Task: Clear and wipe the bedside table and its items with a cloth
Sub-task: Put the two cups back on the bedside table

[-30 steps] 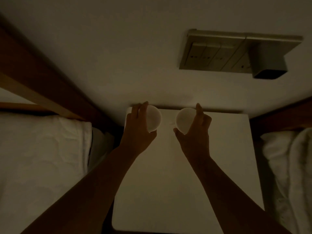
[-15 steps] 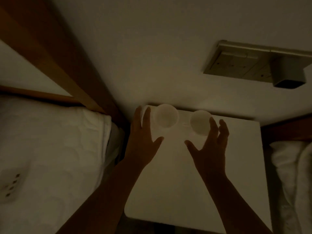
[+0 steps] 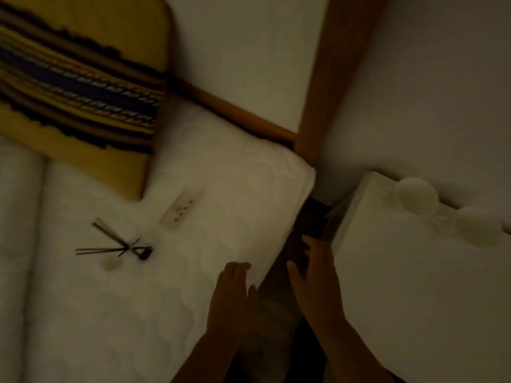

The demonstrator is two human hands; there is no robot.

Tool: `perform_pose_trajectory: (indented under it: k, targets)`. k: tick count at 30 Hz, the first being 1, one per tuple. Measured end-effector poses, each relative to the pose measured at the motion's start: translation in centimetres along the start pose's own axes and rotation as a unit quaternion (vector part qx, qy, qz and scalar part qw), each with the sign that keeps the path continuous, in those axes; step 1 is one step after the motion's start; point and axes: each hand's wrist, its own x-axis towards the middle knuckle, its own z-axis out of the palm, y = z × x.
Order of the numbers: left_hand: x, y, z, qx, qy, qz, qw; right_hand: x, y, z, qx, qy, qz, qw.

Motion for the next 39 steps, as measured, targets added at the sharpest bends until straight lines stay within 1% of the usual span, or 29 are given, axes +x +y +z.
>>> perform_pose_trajectory:
  k: [2,3,4,6,7,9,11,13,15,17,19,22,23,24,25,26,28,31,33,35,37,39]
  targets:
    - [-1.0,-4.0,-2.2,-0.006,0.022,-0.054,0.998,0.2,-2.7,3.6,-0.002,-0.108,-0.012,0.994]
    - [-1.2,-5.1,-2.9,-0.003,0.029,-0.076,0.997,0.5,-3.5,4.6,-0.013,-0.149,-0.023,0.988]
    - [-1.4,-6.3,-3.6,0.006,0.037,-0.091,0.995,0.9,-4.5,5.5,-0.032,-0.182,-0.041,0.982]
    - [-1.8,-9.9,-5.8,0.010,0.065,-0.121,0.990,1.6,-7.5,8.6,-0.076,-0.232,-0.102,0.964]
    - [-1.7,-10.9,-6.5,0.014,0.075,-0.123,0.989,2.2,-8.6,9.2,-0.087,-0.240,-0.124,0.959]
    - [-1.4,-13.6,-8.1,0.018,0.098,-0.135,0.986,3.1,-11.1,10.9,-0.109,-0.251,-0.156,0.949]
    - [-1.0,-16.1,-9.4,0.009,0.119,-0.173,0.978,3.8,-13.4,12.8,-0.152,-0.245,-0.176,0.941]
    - [-0.3,-18.0,-10.2,-0.033,0.140,-0.217,0.966,5.0,-15.3,14.3,-0.203,-0.206,-0.204,0.935]
    - [0.8,-19.0,-10.7,-0.081,0.151,-0.235,0.957,6.4,-16.6,15.0,-0.242,-0.149,-0.236,0.929]
    - [2.0,-19.6,-11.1,-0.117,0.157,-0.221,0.955,7.7,-17.3,16.0,-0.284,-0.116,-0.271,0.912]
    - [3.6,-19.8,-11.1,-0.132,0.168,-0.195,0.957,9.2,-17.3,16.7,-0.339,-0.111,-0.304,0.883]
    - [5.6,-19.9,-10.7,-0.120,0.174,-0.146,0.966,11.0,-16.4,17.6,-0.418,-0.148,-0.307,0.842]
    - [6.1,-19.8,-10.8,-0.129,0.178,-0.123,0.968,11.3,-16.3,17.6,-0.423,-0.160,-0.308,0.837]
    - [6.6,-19.6,-10.9,-0.164,0.180,-0.111,0.963,11.6,-16.1,17.6,-0.415,-0.170,-0.311,0.838]
    - [7.0,-19.3,-10.9,-0.215,0.189,-0.108,0.952,11.8,-16.0,17.6,-0.396,-0.177,-0.310,0.846]
    - [7.2,-18.9,-10.9,-0.239,0.200,-0.108,0.944,11.8,-15.9,17.4,-0.374,-0.181,-0.303,0.858]
    - [7.9,-18.6,-10.7,-0.240,0.235,-0.084,0.938,11.9,-15.6,17.0,-0.358,-0.172,-0.294,0.869]
    - [8.8,-18.3,-10.6,-0.235,0.238,-0.074,0.939,11.5,-14.9,15.7,-0.352,-0.149,-0.279,0.881]
    - [9.3,-17.7,-10.5,-0.228,0.234,-0.084,0.942,10.9,-14.0,14.2,-0.332,-0.143,-0.260,0.895]
    - [9.3,-16.0,-10.0,-0.255,0.219,-0.088,0.938,10.2,-12.5,12.0,-0.292,-0.141,-0.219,0.920]
    - [9.0,-13.6,-9.5,-0.292,0.193,-0.062,0.935,9.5,-10.7,9.4,-0.254,-0.130,-0.174,0.943]
    - [8.8,-10.2,-8.3,-0.309,0.153,-0.027,0.938,8.8,-8.2,5.9,-0.231,-0.100,-0.127,0.959]
